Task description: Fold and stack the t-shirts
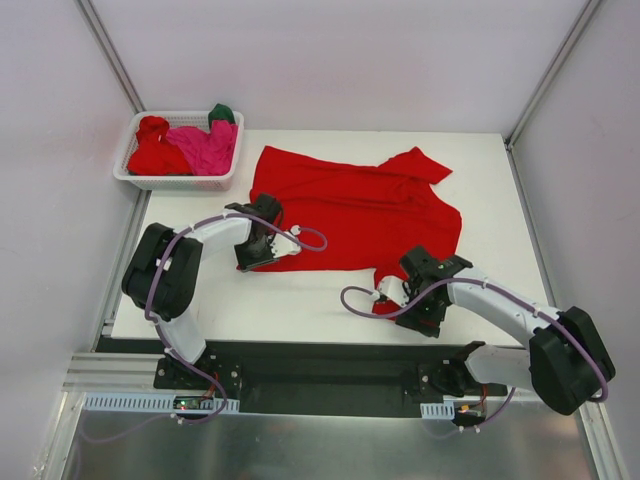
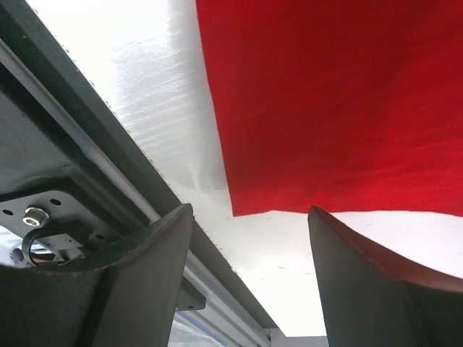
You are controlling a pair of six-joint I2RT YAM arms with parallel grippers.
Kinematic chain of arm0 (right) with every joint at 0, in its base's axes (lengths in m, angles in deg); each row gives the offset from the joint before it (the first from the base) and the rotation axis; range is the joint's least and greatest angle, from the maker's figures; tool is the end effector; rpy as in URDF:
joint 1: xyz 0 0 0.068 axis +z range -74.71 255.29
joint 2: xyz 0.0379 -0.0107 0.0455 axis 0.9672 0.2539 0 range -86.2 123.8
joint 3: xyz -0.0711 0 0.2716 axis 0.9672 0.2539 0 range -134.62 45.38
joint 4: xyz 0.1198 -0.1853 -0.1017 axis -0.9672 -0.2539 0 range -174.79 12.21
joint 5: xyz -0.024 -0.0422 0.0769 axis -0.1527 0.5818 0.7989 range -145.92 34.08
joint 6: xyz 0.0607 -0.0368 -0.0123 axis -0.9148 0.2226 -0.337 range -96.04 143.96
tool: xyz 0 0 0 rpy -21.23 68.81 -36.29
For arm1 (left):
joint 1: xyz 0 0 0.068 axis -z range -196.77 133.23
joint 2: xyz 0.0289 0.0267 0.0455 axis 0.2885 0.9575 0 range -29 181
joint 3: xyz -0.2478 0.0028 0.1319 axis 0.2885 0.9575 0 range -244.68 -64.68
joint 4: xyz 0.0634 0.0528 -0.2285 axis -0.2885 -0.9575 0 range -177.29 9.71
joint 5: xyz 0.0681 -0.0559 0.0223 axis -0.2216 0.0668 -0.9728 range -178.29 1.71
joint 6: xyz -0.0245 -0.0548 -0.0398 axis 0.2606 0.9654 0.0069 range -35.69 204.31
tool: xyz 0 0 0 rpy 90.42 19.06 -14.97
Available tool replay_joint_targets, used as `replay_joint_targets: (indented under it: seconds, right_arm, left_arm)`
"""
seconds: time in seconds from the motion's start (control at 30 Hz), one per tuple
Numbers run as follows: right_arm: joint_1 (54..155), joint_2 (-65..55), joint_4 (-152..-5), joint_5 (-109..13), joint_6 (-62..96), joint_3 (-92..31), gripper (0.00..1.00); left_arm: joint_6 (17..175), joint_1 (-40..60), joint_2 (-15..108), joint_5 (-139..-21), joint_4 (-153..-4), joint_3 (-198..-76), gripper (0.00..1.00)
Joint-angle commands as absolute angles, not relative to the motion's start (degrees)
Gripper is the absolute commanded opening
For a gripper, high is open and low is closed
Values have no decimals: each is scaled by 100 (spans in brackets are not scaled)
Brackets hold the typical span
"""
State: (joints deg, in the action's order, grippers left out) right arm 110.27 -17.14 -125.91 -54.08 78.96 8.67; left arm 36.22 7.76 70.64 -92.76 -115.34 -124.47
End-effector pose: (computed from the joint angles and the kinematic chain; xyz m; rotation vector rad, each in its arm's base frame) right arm 0.1358 0.0975 0.1663 -2.1041 2.0992 0.0041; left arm 0.2854 -0.1251 0.1550 1.7014 2.3404 0.1888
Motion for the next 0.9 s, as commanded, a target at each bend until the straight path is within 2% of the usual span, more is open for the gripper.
replay_joint_targets:
  seconds: [0.0, 0.57, 0.63, 0.67, 0.73, 0.77, 0.87]
  right_arm:
    - [11062, -1686, -12648, -5223, 7968, 952, 68]
    - [11053, -903, -12174, -5698, 8003, 901, 67]
    - [11053, -850, -12217, -5654, 7985, 803, 59]
    - [11062, -789, -12235, -5645, 7977, 716, 48]
    - [11071, -762, -12287, -5645, 7985, 663, 35]
    - [11062, -762, -12288, -5636, 7985, 654, 25]
    - [11053, -788, -12349, -5645, 7959, 610, 7]
  left_arm:
    - [3632, 740, 7076, -9207, -11624, -12313, 19]
    - [3694, 749, 6962, -9145, -11633, -12286, 18]
    - [3694, 740, 6944, -9136, -11633, -12269, 18]
    - [3694, 740, 6935, -9128, -11624, -12269, 17]
    - [3703, 749, 6918, -9110, -11633, -12242, 17]
    - [3711, 740, 6918, -9110, -11633, -12225, 17]
    - [3720, 749, 6935, -9075, -11633, -12216, 17]
